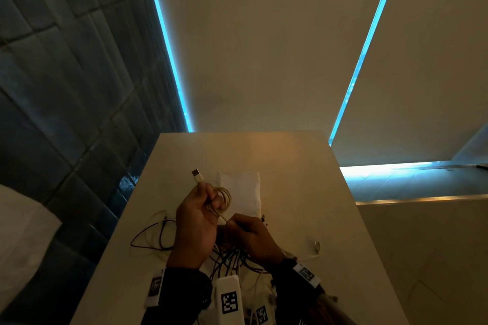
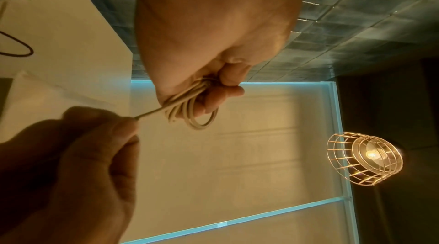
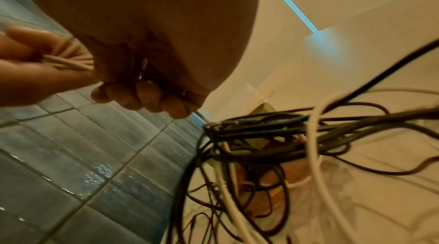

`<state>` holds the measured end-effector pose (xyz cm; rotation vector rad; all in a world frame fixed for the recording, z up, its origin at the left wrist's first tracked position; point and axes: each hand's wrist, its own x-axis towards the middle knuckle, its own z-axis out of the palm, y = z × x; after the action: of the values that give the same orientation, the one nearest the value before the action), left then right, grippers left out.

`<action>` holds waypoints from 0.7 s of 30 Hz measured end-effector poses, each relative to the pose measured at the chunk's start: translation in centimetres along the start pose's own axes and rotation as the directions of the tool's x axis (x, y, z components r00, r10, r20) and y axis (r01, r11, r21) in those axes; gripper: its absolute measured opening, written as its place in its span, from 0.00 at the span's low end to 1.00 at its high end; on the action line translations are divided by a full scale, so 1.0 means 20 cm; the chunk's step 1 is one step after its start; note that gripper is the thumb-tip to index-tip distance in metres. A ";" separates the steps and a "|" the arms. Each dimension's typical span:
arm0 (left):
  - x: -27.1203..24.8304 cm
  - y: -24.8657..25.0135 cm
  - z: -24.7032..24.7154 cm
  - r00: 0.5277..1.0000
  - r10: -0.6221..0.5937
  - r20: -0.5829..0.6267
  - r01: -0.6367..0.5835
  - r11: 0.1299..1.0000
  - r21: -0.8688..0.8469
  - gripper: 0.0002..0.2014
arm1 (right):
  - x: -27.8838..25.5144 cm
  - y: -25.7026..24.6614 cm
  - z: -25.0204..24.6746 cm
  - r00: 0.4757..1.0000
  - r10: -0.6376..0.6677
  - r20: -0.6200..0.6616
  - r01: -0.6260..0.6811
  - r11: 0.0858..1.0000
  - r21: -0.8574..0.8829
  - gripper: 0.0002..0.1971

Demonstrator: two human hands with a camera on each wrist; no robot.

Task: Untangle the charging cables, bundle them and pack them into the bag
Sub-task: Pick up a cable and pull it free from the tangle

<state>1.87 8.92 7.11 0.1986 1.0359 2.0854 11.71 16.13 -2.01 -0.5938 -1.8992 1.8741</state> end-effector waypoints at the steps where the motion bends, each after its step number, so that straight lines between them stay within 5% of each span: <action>1: 0.00 0.00 0.00 1.000 0.014 0.002 -0.014 1.000 0.011 0.16 | -0.01 0.02 0.00 1.000 0.004 -0.006 -0.004 0.999 -0.042 0.17; 12: -0.02 0.01 -0.02 1.000 0.022 0.006 -0.022 0.990 0.138 0.16 | -0.05 0.13 -0.02 0.997 -0.037 -0.065 0.022 0.977 -0.212 0.16; 21: -0.03 0.04 0.00 0.999 0.032 -0.022 -0.031 0.999 0.045 0.17 | -0.06 0.25 -0.03 0.997 -0.011 -0.080 -0.014 0.955 -0.295 0.17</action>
<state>1.77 8.28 7.74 0.2149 1.1008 2.0979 13.14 16.02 -6.96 -0.7513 -2.1410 1.5502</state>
